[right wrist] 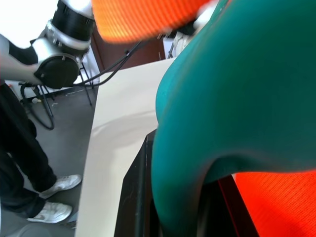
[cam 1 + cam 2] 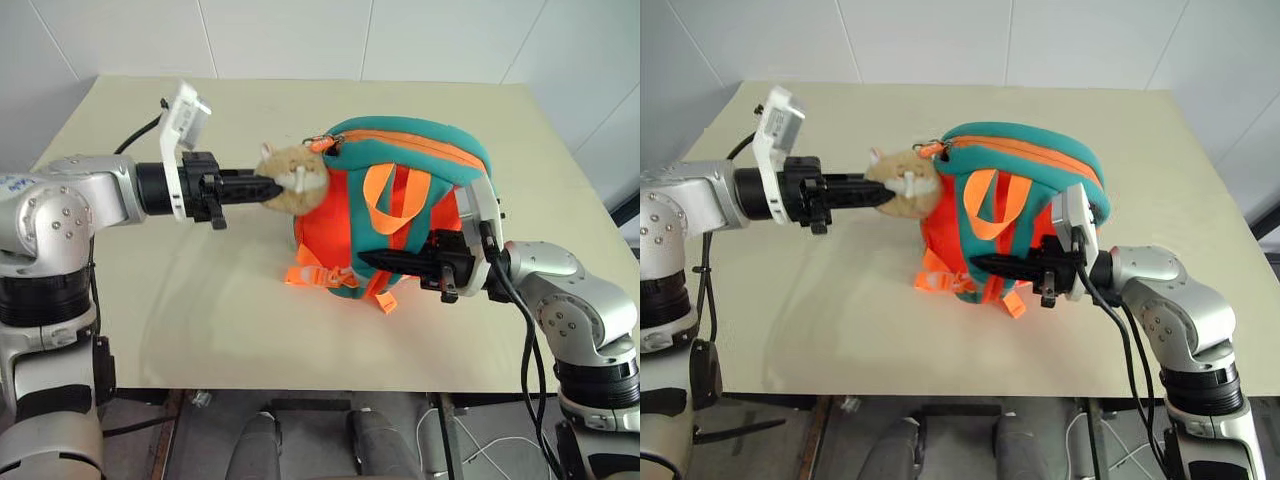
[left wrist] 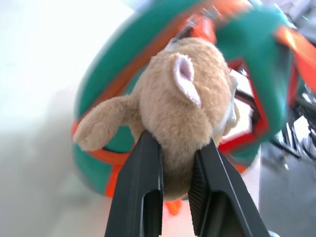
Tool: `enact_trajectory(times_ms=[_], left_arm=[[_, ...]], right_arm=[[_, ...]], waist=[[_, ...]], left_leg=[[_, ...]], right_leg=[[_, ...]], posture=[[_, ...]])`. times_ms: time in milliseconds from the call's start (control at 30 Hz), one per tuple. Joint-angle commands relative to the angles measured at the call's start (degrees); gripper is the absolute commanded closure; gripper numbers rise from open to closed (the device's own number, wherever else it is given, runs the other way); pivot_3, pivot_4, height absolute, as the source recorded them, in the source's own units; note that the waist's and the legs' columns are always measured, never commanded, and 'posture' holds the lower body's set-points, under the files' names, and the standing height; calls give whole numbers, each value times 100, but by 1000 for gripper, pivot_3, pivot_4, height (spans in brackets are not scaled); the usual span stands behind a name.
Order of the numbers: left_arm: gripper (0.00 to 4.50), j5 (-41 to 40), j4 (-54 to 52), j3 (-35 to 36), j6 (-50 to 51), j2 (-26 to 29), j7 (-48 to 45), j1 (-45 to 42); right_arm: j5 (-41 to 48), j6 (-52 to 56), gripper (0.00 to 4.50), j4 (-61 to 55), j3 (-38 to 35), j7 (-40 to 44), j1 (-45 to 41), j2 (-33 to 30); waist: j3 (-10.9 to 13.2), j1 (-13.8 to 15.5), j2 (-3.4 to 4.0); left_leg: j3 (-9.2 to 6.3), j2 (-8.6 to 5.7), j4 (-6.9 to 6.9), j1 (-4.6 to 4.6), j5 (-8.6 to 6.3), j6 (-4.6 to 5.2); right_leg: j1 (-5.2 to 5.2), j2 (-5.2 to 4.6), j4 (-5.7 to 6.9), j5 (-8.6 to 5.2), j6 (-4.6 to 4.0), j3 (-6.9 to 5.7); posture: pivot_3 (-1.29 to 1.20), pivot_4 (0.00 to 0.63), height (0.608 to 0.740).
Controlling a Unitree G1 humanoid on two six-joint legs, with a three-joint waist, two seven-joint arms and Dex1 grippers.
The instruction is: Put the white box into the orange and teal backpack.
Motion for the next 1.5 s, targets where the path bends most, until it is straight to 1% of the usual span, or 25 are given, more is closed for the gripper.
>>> enact_trajectory(times_ms=[33, 167, 267, 333, 400, 500, 667, 767, 833, 900, 967, 1000, 1033, 1067, 1133, 1300, 1367, 1400, 1500], left_arm=[[4194, 258, 531, 157, -38, 282, 202, -159], [4200, 393, 911, -36, -122, 467, 118, -145], [4202, 740, 1532, -396, -325, 557, 72, -98], [4203, 946, 1761, -699, -541, 582, -34, 11], [4205, 1182, 2019, -1051, -833, 523, -161, 146], [4206, 1557, 2192, -1600, -1625, 339, -525, 488], [4208, 1988, 2399, -1968, -2357, 90, -774, 726], [4208, 2197, 2635, -1925, -3087, -129, -797, 816], [4208, 2092, 2751, -1521, -3741, -364, -739, 821], [4218, 1989, 2799, -1194, -4050, -501, -720, 808], [4220, 1935, 2693, -1056, -4216, -495, -926, 857], [4221, 1940, 2634, -975, -4306, -474, -941, 915], [4221, 1946, 2591, -884, -4393, -468, -928, 969], [4221, 1939, 2559, -761, -4545, -502, -887, 1022], [3485, 1755, 2458, -551, -4358, -574, -887, 1070], [1917, 1675, 2081, -395, -4247, -538, -965, 1236], [1266, 1491, 2040, -243, -3913, -283, -1265, 1307], [981, 1453, 2038, -189, -3842, -182, -1356, 1334], [35, 1465, 2170, -108, -3883, 2, -1501, 1259]], right_arm=[[159, -114, 4500, -317, -150, 12, 150, -42], [187, -138, 4500, -382, -189, -13, 256, -65], [160, -193, 4500, -370, -263, -46, 257, -123], [165, -216, 4500, -356, -301, -76, 214, -142], [169, -223, 4500, -368, -316, -101, 173, -168], [193, -181, 4500, -395, -319, -160, 111, -187], [188, -166, 4500, -398, -302, -223, 38, -225], [89, -229, 4500, -373, -277, -260, -11, -253], [97, -189, 4500, -378, -319, -327, -49, -299], [101, -106, 4500, -395, -358, -379, -79, -399], [82, 177, 4500, -387, -322, -414, -92, -693], [61, 282, 3787, -420, -284, -381, -69, -865], [45, 351, 3563, -453, -253, -351, -42, -1010], [35, 363, 3234, -476, -250, -333, -16, -1100], [59, 356, 2572, -461, -311, -316, 8, -1208], [140, 453, 845, -461, -521, -273, 27, -1443], [145, 596, 146, -502, -812, -241, 150, -1828], [145, 650, 0, -520, -929, -235, 208, -1979], [7, 675, 0, -312, -1430, -86, 502, -2518]], waist=[[0, -7, 0], [0, -15, 0], [0, -17, 0], [0, -16, 0], [0, -15, 0], [0, -16, 1], [-1, -5, 0], [-1, -4, 1], [-1, 13, 1], [-1, 31, 0], [-1, 49, 0], [-1, 62, 0], [-1, 77, 0], [-1, 83, 0], [-1, 86, 0], [-1, 121, 0], [-1, 132, 0], [-1, 132, 0], [-1, 136, 1]], left_leg=[[0, 0, 0, 0, 0, 0], [1, 0, -3, 3, 0, -1], [2, 0, -4, 4, 1, -1], [2, 0, -4, 5, 1, -2], [2, 0, -4, 5, 1, -2], [7, 0, -6, 8, 1, -3], [6, 1, -8, 3, 2, -3], [8, 1, -9, 6, 1, -2], [7, 1, -8, 8, 2, -2], [6, 0, -4, 5, 3, 0], [6, 0, -2, -1, 3, 0], [6, 0, -2, -5, 3, 0], [7, -1, -3, -4, 3, 1], [7, -1, -5, -4, 3, 1], [7, 1, -7, -2, 3, 1], [8, -1, -4, -3, 3, 1], [7, 0, -1, -4, 3, 1], [7, -1, -2, -4, 3, 1], [8, -1, -7, -4, 3, 2]], right_leg=[[0, 0, 0, 0, 0, 0], [0, 1, 0, 1, 1, 1], [0, 0, 0, 1, 1, 1], [0, 0, 1, 1, 1, 2], [1, 0, 0, 1, 0, 1], [1, -1, -1, 1, 0, 4], [-1, 0, -3, 1, -1, 4], [0, -1, -3, 1, -1, 5], [1, -2, -1, 1, -1, 5], [1, -2, -1, 4, -2, 4], [-2, -3, -3, 5, 0, 3], [-5, -4, -4, 5, 0, 3], [-4, -5, -6, 5, 0, 3], [-5, -5, -8, 5, 0, 4], [-4, -5, -9, 4, -1, 3], [-3, -6, -8, 5, 1, 4], [-3, -5, -7, 6, 1, 3], [-3, -5, -7, 6, 1, 2], [-4, -6, -13, 5, 0, 2]], posture=[[0, 150, 740], [0, 150, 740], [0, 150, 740], [0, 150, 740], [0, 150, 740], [0, 150, 740], [0, 150, 740], [0, 150, 740], [0, 150, 740], [0, 150, 740], [0, 150, 740], [0, 150, 740], [0, 150, 740], [0, 150, 740], [0, 150, 740], [0, 150, 740], [0, 150, 740], [0, 150, 740], [0, 150, 740]])
